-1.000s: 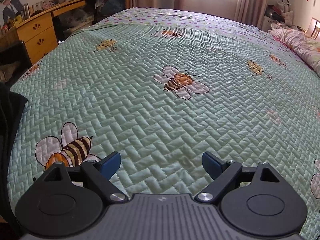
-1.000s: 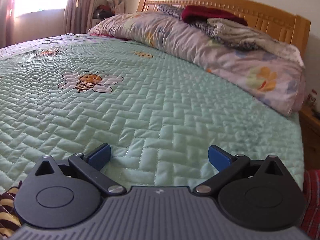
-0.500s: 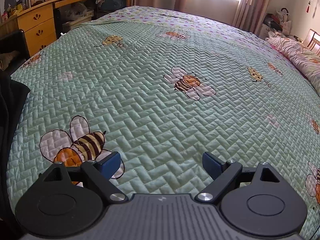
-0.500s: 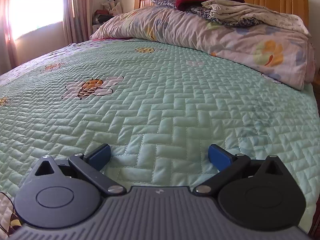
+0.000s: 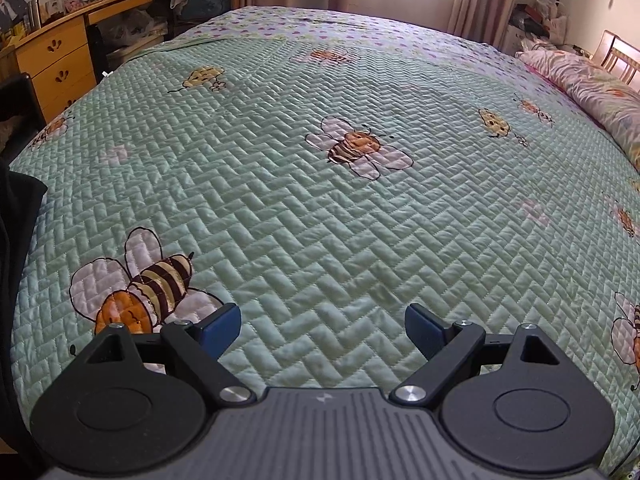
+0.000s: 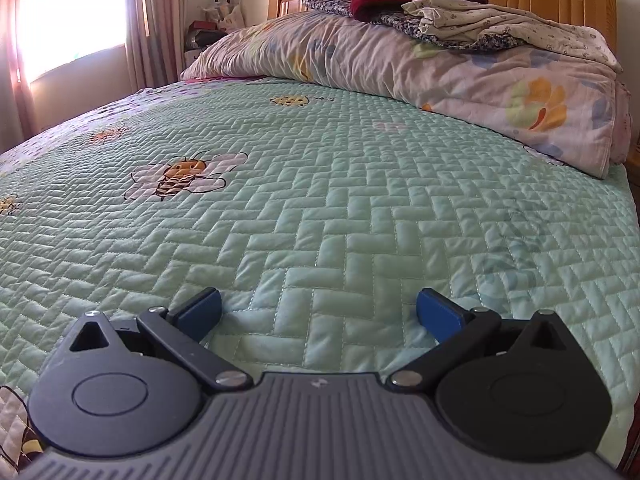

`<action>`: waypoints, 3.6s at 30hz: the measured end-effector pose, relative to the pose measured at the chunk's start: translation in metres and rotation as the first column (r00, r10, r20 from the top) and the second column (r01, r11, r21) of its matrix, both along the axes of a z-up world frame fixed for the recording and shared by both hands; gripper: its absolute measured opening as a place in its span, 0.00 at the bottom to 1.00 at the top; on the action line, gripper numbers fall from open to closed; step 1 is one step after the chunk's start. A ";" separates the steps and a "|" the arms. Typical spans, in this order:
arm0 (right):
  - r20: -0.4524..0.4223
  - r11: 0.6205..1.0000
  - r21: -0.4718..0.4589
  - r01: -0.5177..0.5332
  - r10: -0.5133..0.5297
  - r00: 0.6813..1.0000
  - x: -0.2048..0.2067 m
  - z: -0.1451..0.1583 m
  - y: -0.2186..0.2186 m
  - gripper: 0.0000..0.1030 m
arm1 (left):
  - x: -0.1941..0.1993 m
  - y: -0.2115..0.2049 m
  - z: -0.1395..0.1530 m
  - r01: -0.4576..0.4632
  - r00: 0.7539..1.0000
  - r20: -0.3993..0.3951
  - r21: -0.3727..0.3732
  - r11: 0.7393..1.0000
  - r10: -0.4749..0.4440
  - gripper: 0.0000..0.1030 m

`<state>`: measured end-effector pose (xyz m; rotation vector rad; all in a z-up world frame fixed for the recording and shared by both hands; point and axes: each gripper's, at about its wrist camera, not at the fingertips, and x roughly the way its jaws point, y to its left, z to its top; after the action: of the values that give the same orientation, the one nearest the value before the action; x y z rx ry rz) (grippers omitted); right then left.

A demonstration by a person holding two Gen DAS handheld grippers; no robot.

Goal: Fold clothes

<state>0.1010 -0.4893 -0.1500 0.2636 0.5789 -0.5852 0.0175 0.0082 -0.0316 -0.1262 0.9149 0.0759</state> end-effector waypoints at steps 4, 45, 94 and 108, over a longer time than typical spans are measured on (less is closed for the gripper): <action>0.000 1.000 0.000 0.001 -0.001 1.000 0.000 0.000 0.000 1.00 | 0.002 -0.007 0.002 0.003 1.000 -0.006 0.012 1.000 -0.003 0.88; 0.000 1.000 -0.001 0.001 -0.001 1.000 0.002 0.000 0.000 1.00 | -0.076 0.029 -0.063 0.192 0.977 0.059 0.183 0.964 -0.206 0.91; 0.000 1.000 -0.002 0.000 0.000 1.000 0.002 0.000 0.000 1.00 | -0.123 -0.039 -0.008 0.269 0.927 0.157 0.354 0.896 -0.341 0.95; 0.000 1.000 -0.002 0.000 0.000 1.000 0.002 0.000 0.000 1.00 | -0.081 -0.067 0.053 0.200 0.956 0.147 0.304 0.932 -0.253 0.95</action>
<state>0.1031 -0.4897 -0.1505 0.2616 0.5779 -0.5861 -0.0639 -0.0585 0.0214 0.2403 0.7194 -0.0197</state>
